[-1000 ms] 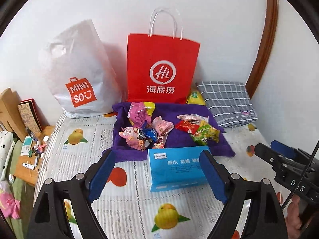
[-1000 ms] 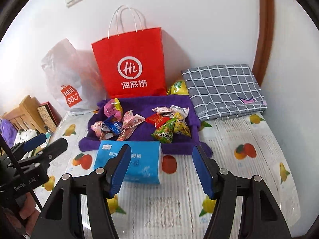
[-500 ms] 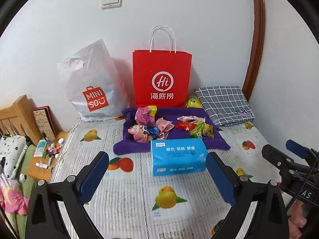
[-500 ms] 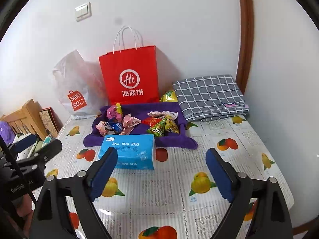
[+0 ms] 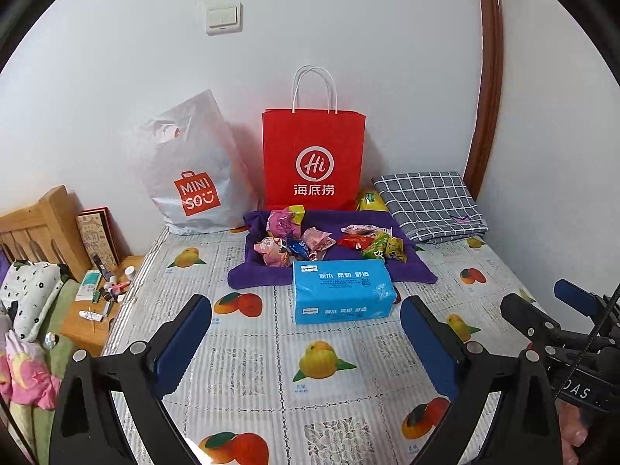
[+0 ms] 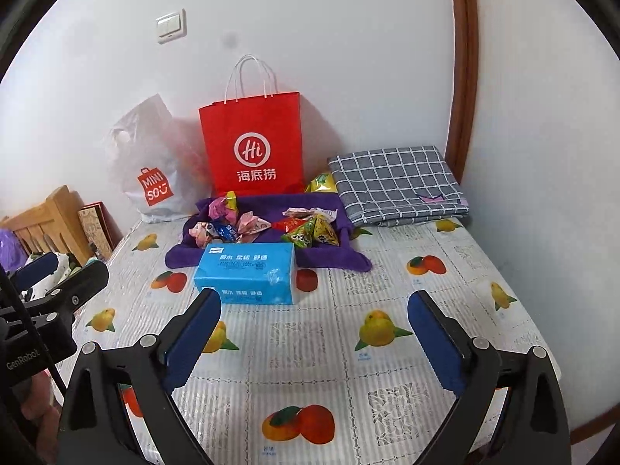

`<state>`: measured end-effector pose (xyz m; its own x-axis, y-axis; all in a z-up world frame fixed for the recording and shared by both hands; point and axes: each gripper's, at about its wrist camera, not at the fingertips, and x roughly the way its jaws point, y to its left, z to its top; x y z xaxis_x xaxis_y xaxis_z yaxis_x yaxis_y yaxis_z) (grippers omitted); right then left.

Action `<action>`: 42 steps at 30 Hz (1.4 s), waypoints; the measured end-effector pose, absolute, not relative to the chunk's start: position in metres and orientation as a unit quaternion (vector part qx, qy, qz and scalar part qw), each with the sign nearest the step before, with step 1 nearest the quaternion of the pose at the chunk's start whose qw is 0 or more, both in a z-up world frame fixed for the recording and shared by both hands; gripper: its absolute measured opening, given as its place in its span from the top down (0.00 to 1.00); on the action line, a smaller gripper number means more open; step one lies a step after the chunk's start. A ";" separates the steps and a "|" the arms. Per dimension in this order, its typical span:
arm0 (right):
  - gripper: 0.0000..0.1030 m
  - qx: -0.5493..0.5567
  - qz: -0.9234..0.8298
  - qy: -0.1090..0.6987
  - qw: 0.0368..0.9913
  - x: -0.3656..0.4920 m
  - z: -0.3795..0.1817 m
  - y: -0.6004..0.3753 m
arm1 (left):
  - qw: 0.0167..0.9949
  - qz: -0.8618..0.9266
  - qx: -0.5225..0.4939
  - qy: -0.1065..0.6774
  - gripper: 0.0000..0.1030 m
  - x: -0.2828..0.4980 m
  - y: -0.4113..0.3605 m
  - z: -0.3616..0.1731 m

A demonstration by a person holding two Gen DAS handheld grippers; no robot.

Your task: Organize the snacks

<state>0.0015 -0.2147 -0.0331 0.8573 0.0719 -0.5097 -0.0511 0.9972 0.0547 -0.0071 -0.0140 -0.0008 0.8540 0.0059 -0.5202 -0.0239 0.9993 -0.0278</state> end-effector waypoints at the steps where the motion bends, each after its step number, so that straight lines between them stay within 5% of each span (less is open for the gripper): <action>1: 0.06 0.019 0.033 0.264 0.964 0.000 -0.033 -0.214 | 0.963 0.007 -0.016 0.269 0.04 -0.008 -0.014 0.000; 42: 0.06 0.020 0.035 0.265 0.964 -0.007 -0.034 -0.213 | 0.961 0.012 -0.019 0.276 0.04 -0.011 -0.013 -0.005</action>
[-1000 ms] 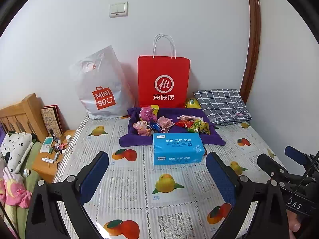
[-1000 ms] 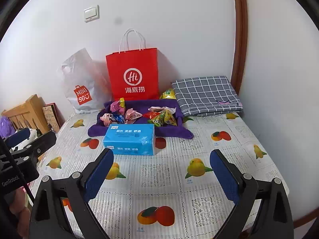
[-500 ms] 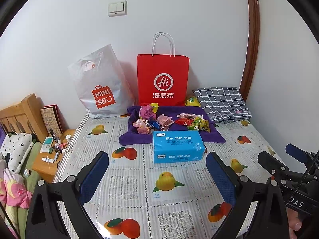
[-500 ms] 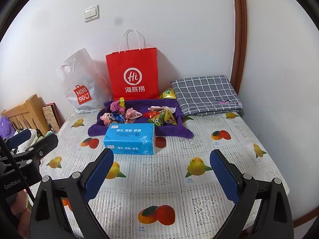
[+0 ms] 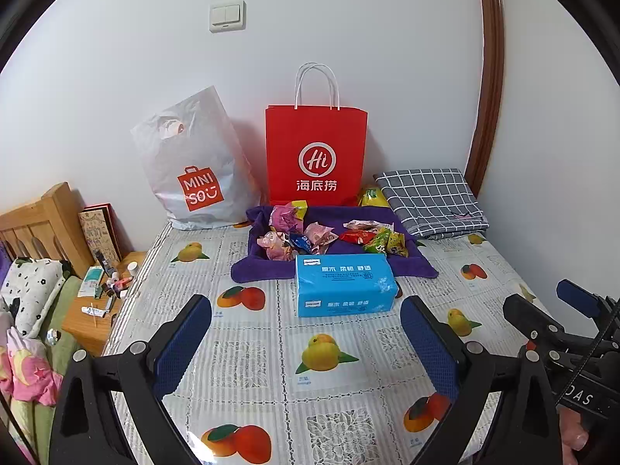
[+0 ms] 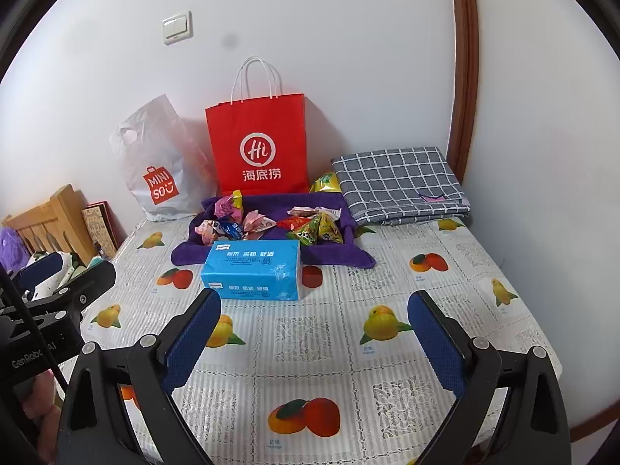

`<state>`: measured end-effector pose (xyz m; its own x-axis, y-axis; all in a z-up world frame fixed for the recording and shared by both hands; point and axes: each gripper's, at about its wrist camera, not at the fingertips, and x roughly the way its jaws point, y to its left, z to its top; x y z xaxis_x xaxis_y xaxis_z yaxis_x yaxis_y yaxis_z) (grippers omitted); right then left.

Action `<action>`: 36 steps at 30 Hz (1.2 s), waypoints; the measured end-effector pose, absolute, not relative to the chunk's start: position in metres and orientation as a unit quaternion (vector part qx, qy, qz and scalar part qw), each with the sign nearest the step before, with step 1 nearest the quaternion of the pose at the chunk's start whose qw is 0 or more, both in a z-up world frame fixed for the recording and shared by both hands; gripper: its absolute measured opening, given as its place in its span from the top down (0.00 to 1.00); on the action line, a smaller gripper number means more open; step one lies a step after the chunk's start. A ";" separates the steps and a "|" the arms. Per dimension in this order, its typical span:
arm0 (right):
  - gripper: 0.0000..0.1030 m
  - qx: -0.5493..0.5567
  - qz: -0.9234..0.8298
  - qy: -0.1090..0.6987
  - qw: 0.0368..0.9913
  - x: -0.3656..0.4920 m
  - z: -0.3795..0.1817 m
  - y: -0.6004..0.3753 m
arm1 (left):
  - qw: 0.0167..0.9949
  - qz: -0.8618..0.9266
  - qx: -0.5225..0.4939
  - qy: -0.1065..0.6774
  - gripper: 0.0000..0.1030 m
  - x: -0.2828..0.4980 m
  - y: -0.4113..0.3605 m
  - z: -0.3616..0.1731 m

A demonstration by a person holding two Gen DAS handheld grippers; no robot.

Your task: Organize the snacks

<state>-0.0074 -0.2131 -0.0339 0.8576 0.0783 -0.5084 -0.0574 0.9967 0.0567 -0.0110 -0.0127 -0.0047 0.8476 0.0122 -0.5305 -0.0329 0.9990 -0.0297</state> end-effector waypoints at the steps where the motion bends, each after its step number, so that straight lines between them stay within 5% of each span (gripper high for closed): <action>1: 0.06 0.020 0.035 0.265 0.963 -0.007 -0.034 -0.213 | 0.961 0.012 -0.019 0.275 0.04 -0.011 -0.013 -0.005; 36: 0.06 0.019 0.038 0.262 0.964 -0.009 -0.031 -0.213 | 0.961 0.011 -0.018 0.276 0.04 -0.012 -0.013 -0.004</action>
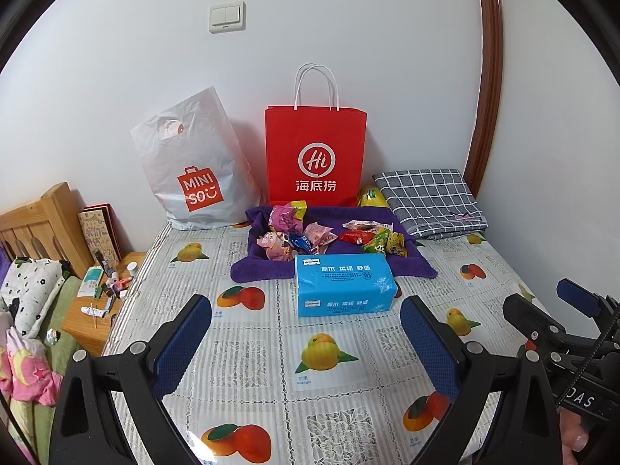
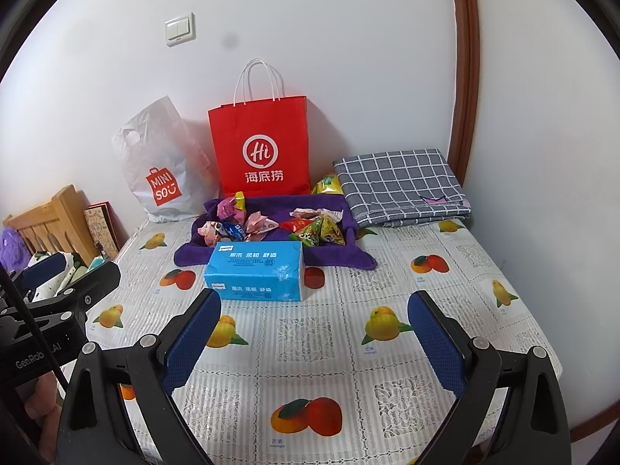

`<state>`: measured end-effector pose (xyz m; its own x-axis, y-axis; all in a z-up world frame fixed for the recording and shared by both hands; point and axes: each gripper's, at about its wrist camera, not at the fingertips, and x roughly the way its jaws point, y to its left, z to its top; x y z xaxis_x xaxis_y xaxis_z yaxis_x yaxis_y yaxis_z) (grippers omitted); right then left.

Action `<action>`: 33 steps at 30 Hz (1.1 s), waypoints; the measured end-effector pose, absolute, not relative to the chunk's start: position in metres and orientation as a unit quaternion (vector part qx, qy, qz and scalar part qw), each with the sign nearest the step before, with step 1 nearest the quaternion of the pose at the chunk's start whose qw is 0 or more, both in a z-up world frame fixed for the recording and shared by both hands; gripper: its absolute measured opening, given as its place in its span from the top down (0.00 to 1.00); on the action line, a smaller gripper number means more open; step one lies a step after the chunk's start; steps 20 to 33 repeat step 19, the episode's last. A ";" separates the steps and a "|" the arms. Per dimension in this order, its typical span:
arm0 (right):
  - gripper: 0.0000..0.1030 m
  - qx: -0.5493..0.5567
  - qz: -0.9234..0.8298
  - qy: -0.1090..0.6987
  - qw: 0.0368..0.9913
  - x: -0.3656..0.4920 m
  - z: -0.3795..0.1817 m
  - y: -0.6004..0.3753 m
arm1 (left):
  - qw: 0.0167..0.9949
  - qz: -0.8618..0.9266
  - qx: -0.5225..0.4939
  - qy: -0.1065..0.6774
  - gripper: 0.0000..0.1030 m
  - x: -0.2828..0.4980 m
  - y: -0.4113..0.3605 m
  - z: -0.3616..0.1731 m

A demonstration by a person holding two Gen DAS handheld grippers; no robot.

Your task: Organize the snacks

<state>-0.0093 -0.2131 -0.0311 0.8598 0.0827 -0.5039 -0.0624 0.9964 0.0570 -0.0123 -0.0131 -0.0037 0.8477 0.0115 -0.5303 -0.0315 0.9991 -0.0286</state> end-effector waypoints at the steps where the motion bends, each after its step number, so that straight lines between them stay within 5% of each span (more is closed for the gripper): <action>1: 0.06 0.019 0.038 0.262 0.964 -0.009 -0.031 -0.213 | 0.961 0.011 -0.018 0.275 0.04 -0.012 -0.013 -0.004; 33: 0.06 0.019 0.039 0.260 0.965 -0.012 -0.031 -0.212 | 0.961 0.012 -0.020 0.277 0.04 -0.011 -0.013 -0.004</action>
